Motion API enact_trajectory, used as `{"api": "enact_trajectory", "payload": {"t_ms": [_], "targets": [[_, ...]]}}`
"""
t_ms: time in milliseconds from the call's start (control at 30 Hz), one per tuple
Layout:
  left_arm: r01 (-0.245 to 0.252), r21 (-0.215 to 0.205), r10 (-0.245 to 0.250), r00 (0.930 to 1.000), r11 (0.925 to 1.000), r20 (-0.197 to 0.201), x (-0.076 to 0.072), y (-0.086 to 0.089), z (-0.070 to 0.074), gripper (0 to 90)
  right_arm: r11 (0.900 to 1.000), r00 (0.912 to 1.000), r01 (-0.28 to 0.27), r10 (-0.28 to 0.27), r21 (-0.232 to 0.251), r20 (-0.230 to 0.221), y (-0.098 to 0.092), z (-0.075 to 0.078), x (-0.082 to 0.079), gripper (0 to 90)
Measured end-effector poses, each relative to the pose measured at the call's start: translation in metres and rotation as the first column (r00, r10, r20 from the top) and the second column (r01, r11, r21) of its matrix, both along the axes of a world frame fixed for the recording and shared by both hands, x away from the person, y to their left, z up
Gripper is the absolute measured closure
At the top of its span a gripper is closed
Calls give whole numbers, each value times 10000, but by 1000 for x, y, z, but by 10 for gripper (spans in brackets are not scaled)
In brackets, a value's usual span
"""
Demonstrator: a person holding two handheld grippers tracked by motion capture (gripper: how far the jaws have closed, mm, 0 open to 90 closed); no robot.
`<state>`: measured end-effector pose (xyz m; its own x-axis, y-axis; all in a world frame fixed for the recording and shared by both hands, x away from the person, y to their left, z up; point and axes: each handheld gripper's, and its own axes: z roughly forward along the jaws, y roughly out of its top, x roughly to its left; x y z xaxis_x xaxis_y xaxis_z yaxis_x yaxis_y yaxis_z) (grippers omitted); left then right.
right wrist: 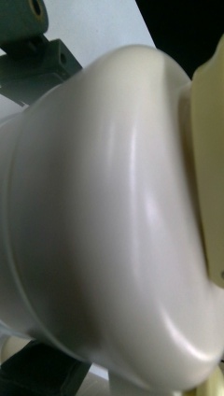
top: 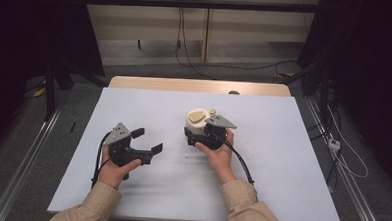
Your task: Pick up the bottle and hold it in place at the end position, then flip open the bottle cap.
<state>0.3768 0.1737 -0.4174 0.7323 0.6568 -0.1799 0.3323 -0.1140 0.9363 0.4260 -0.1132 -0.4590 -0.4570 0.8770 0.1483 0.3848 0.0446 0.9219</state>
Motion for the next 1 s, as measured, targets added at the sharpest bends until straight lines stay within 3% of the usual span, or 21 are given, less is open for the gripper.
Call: {"api": "enact_trajectory", "payload": {"t_ms": [1000], "targets": [[331,109,-327,9990,9994,-303,18,-25,5,94,10000,10000,-52,52,-33,-17,0,0,1,38]]}}
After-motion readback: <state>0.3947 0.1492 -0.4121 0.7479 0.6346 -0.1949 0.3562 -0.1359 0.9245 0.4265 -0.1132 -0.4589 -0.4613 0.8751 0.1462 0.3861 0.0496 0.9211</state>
